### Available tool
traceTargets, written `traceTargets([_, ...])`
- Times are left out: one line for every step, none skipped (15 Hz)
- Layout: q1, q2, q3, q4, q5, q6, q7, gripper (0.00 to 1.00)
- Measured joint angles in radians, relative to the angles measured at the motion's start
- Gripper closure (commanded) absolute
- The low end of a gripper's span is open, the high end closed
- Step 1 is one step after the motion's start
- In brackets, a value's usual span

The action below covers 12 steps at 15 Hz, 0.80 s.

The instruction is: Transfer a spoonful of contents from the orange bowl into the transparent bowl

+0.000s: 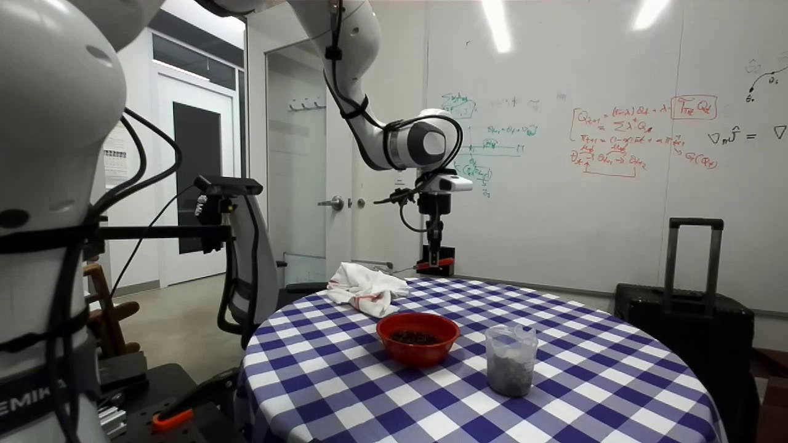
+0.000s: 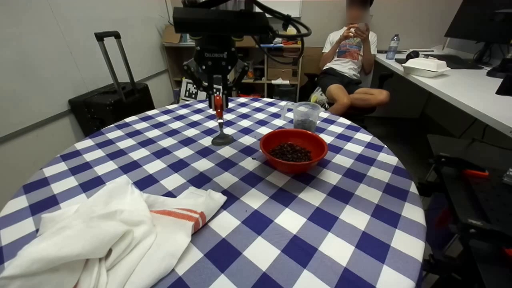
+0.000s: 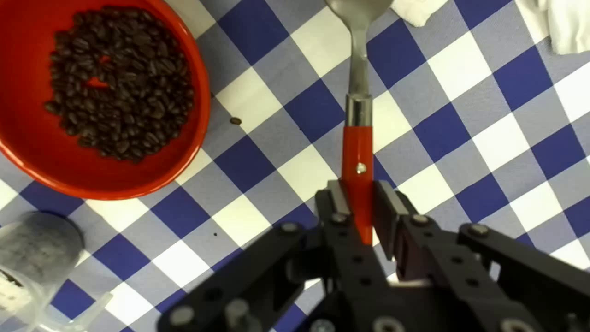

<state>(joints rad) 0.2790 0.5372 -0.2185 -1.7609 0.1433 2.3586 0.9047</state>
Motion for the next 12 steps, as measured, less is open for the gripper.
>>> traceTargets([-0.02,0.03,0.022,0.037,-0.012,-0.013,0.0,0.95])
traceTargets([-0.035,0.061,0.04,0.072,-0.023,-0.025,0.0,0.95])
traceTargets([-0.047,0.092,0.054,0.106,-0.032,-0.036,0.0,0.95])
traceTargets([-0.056,0.123,0.064,0.137,-0.039,-0.046,0.0,0.95])
traceTargets([-0.063,0.155,0.071,0.169,-0.043,-0.056,0.0,0.95])
traceTargets([-0.069,0.187,0.076,0.2,-0.048,-0.066,0.0,0.95])
traceTargets([-0.073,0.218,0.079,0.231,-0.051,-0.072,0.0,0.95])
traceTargets([-0.077,0.247,0.08,0.26,-0.054,-0.077,-0.001,0.95])
traceTargets([-0.082,0.276,0.08,0.288,-0.056,-0.083,-0.001,0.95])
traceTargets([-0.087,0.302,0.08,0.313,-0.057,-0.09,-0.002,0.95])
traceTargets([-0.093,0.327,0.08,0.337,-0.057,-0.099,-0.004,0.95])
traceTargets([-0.1,0.349,0.081,0.36,-0.057,-0.11,-0.006,0.95])
